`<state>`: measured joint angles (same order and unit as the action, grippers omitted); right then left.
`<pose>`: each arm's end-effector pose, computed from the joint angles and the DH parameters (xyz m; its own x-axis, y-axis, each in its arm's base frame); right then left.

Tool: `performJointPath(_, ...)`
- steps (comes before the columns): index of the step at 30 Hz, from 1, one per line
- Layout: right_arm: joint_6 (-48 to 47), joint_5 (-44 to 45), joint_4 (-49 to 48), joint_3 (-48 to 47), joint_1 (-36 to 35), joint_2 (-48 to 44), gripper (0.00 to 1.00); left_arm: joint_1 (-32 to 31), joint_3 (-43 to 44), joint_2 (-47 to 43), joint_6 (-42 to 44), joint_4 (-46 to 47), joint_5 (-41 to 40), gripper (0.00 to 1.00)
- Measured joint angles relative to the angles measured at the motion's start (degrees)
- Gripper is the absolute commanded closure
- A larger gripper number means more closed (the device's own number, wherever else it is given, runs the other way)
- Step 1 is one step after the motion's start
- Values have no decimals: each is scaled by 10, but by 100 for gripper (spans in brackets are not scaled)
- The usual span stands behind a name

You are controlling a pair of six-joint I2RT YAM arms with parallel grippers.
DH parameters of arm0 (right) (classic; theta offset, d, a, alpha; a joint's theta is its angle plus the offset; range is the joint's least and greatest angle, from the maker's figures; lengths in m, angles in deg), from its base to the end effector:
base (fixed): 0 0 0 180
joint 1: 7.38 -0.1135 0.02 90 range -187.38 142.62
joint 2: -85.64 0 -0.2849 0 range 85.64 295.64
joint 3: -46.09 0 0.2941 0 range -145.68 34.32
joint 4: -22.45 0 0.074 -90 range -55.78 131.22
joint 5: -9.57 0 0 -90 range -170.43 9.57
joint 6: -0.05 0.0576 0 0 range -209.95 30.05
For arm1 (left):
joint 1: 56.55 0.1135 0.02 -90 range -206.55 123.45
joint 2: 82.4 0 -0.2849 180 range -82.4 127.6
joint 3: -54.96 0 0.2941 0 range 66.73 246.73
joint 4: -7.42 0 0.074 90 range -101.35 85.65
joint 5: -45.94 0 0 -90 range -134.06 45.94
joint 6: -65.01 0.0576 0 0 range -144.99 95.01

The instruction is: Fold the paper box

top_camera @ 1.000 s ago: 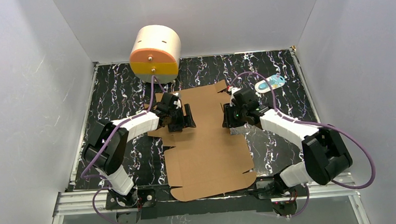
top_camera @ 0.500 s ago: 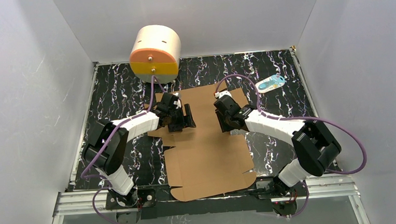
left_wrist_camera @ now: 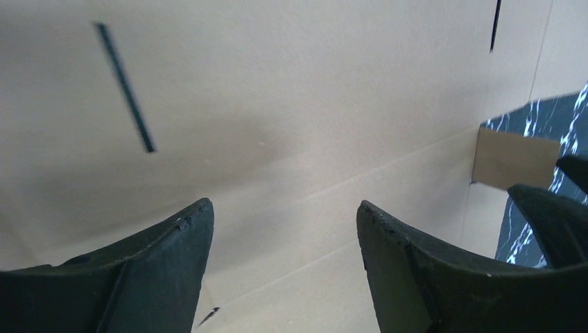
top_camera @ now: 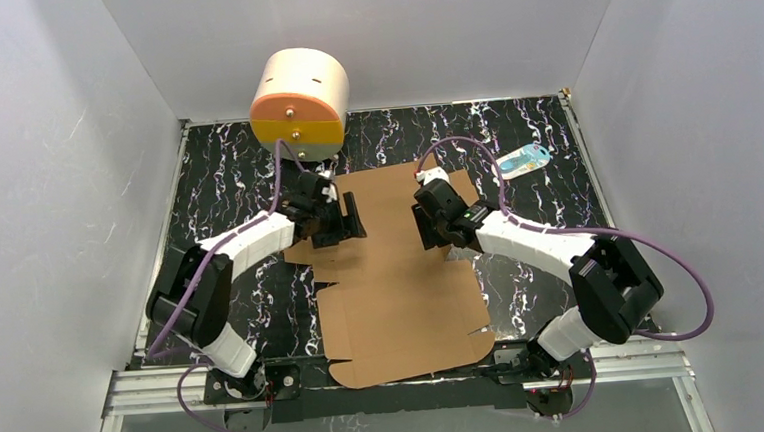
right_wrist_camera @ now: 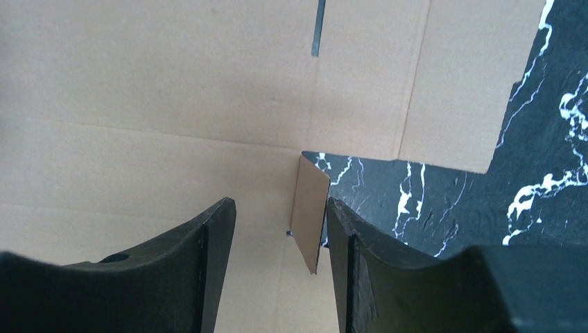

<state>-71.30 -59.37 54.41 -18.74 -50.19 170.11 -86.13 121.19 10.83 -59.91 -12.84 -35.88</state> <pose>0.2700 0.2219 0.1981 -0.6952 -0.2372 -0.6786 -0.2619 0.9627 -0.0682 0.3325 -0.1982 0.1682 -0.8515 -0.1682 -0.4967 0.1039 0.8743 -0.4742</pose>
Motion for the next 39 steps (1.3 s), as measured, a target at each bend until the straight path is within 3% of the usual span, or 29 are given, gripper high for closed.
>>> performJointPath(10, -24, -57, -56, -30, 44, 15, 29, 116, 36, -43, 19, -31, -5, 21)
performJointPath(19, -51, -148, -131, -31, 58, 71, 17, 223, 99, -5, 19, -19, 24, 23)
performJointPath(26, -56, -203, -185, -7, 58, 90, 11, 273, 134, 86, 16, 15, 76, 34)
performJointPath(39, -56, -252, -247, 13, 58, 113, 6, 276, 238, 240, 26, 31, 122, 60)
